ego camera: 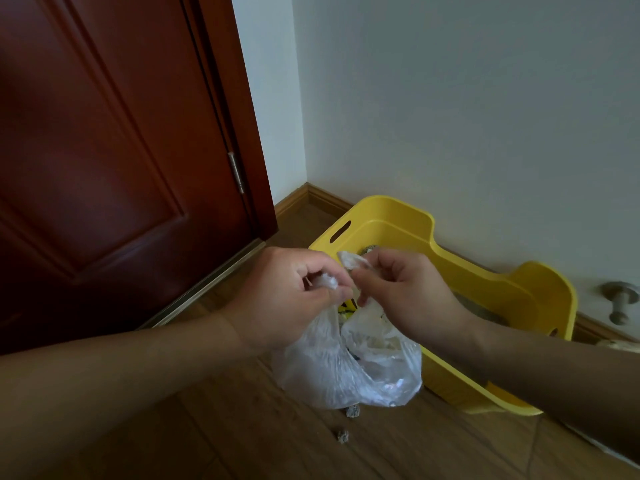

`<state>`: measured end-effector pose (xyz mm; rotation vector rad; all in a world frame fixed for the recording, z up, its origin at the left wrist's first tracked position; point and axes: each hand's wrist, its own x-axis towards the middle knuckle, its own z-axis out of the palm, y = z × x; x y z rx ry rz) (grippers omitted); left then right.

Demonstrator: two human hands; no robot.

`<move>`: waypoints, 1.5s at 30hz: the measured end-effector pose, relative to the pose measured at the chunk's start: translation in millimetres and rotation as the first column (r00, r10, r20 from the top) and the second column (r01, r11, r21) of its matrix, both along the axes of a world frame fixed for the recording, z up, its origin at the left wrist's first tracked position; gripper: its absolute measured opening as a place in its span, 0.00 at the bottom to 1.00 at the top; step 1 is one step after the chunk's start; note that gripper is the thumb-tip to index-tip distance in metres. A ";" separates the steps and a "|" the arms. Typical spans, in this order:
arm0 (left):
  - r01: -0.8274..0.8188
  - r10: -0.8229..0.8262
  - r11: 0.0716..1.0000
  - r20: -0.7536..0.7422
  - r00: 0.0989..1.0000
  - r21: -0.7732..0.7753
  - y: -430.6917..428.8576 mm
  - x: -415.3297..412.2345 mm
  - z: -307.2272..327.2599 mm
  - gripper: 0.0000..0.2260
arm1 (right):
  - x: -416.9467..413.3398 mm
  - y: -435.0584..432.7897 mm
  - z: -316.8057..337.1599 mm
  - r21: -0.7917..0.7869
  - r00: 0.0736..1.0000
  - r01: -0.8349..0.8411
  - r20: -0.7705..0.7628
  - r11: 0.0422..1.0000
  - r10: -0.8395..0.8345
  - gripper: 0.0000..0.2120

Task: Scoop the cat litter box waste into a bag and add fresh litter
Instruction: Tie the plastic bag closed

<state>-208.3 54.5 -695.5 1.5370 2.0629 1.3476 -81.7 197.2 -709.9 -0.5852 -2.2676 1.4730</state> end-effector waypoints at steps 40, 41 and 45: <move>-0.078 0.162 0.965 0.335 0.928 -0.250 11.7 -5.9 -16.4 0.22 | -2.1 -3.7 -4.3 -0.419 0.957 -0.285 -0.068 0.862 0.283 0.12; -0.078 0.158 0.963 0.309 0.938 -0.257 11.3 -6.5 -16.9 0.19 | -2.3 -4.2 -3.5 -0.441 0.961 -0.270 -0.069 0.856 0.268 0.12; -0.031 0.104 0.976 0.339 0.935 -0.214 9.6 -7.8 -20.3 0.12 | -3.3 -4.1 -5.3 -0.415 0.981 -0.191 -0.044 0.890 0.190 0.10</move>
